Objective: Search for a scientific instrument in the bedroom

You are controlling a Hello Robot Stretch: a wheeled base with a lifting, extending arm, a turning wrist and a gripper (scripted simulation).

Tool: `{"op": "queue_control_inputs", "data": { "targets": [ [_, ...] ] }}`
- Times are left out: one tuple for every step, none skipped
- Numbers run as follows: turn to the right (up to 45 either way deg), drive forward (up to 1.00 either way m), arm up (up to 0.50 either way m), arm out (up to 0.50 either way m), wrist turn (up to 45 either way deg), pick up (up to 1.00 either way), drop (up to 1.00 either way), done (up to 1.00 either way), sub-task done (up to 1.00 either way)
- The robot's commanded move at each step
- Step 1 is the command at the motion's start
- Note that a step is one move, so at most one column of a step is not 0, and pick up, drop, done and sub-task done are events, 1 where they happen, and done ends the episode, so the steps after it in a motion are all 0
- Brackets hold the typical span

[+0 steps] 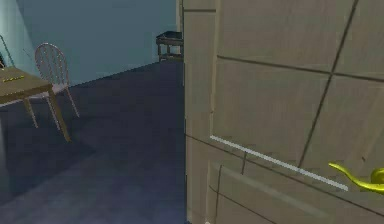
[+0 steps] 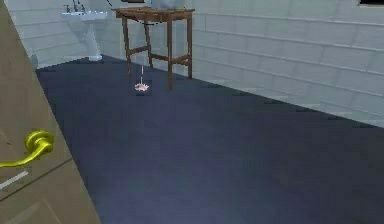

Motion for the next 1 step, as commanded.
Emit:
{"op": "queue_control_inputs", "data": {
  "targets": [
    [-9.0,0.0,0.0,0.0,0.0,0.0,0.0,0.0,0.0]
  ]
}}
